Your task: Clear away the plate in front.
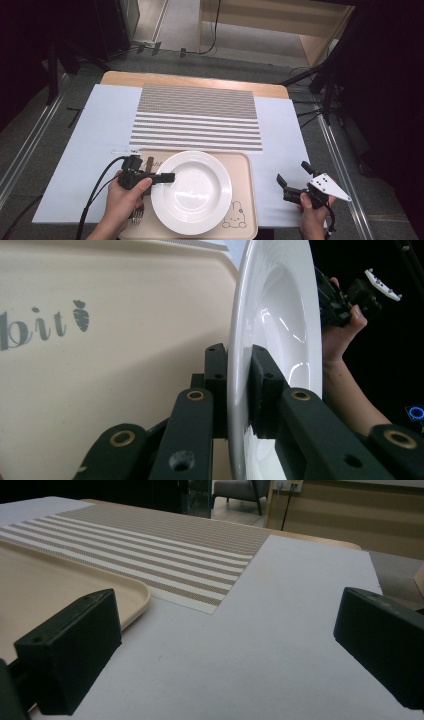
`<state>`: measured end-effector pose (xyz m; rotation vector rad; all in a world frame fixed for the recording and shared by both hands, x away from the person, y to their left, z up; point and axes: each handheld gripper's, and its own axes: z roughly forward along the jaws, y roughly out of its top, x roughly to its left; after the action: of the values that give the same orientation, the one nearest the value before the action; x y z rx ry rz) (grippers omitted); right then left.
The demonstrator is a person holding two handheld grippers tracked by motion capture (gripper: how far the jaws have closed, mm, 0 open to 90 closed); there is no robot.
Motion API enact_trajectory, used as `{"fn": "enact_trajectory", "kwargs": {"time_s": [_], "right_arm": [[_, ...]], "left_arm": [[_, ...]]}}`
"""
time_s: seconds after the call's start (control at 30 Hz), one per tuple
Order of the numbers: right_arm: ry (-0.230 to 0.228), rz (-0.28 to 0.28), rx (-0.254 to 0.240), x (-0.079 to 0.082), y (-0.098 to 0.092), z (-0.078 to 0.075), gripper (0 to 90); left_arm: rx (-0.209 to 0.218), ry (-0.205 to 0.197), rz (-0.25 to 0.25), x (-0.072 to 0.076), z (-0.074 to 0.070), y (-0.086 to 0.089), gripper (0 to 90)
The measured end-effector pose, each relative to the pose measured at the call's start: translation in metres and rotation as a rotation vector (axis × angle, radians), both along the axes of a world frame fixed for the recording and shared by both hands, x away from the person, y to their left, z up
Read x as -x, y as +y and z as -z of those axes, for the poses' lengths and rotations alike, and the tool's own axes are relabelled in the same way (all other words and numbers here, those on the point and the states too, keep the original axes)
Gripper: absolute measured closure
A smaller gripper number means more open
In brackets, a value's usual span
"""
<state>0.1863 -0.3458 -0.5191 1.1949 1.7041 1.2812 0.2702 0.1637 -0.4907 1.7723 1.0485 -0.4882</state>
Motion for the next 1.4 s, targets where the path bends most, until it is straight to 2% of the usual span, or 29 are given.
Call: {"fn": "enact_trajectory", "kwargs": {"time_s": [0.27,0.33,0.43,0.5,0.6,0.7,0.8,0.87,0.93,1.07,1.13,1.2,1.27,1.33,1.4], "right_arm": [[0.002,0.004,-0.001,0.000,0.000,0.000,0.0],[0.002,0.004,-0.003,0.000,0.000,0.000,0.0],[0.001,0.003,-0.001,0.000,0.000,0.000,0.0],[0.005,0.007,0.002,-0.001,0.000,0.000,0.0],[0.006,0.007,0.002,-0.001,0.000,0.000,0.0],[0.006,0.007,0.002,-0.001,0.000,0.000,0.0],[0.006,0.008,0.003,-0.001,0.000,0.000,0.0],[0.004,0.006,0.005,-0.001,0.000,0.000,0.0],[0.004,0.005,0.005,-0.001,0.000,0.000,0.0],[0.003,0.004,0.006,-0.001,0.001,0.000,0.0],[0.003,0.006,0.004,-0.001,0.001,0.000,0.0],[0.004,0.006,0.004,-0.001,0.001,0.000,0.0],[0.004,0.006,0.004,-0.001,0.001,0.000,0.0],[0.004,0.006,0.007,-0.001,0.001,0.000,0.0],[0.003,0.005,0.008,-0.001,0.001,0.000,0.0]], "left_arm": [[-0.014,0.010,0.010,0.000,0.005,-0.003,80.4],[-0.031,0.012,0.008,-0.001,0.006,-0.003,80.3],[-0.071,-0.007,-0.011,0.000,0.007,-0.005,79.6],[-0.065,-0.009,-0.013,-0.001,0.008,-0.005,79.6],[-0.105,-0.040,-0.008,-0.001,0.006,-0.007,80.5],[-0.154,-0.101,-0.021,0.000,0.003,-0.010,77.5],[-0.191,-0.115,-0.021,-0.003,0.004,-0.011,72.2],[-0.254,-0.143,-0.022,-0.003,0.006,-0.012,71.9],[-0.270,-0.144,-0.019,-0.003,0.006,-0.012,70.5],[-0.350,-0.182,-0.056,-0.003,0.005,-0.011,64.5],[-0.364,-0.191,-0.058,-0.003,0.005,-0.010,63.2],[-0.378,-0.225,-0.077,-0.002,0.003,-0.009,59.6],[-0.384,-0.240,-0.081,-0.002,-0.001,-0.010,59.7],[-0.409,-0.253,-0.078,-0.002,-0.001,-0.012,61.4],[-0.407,-0.257,-0.078,-0.002,0.001,-0.013,62.0]]}}
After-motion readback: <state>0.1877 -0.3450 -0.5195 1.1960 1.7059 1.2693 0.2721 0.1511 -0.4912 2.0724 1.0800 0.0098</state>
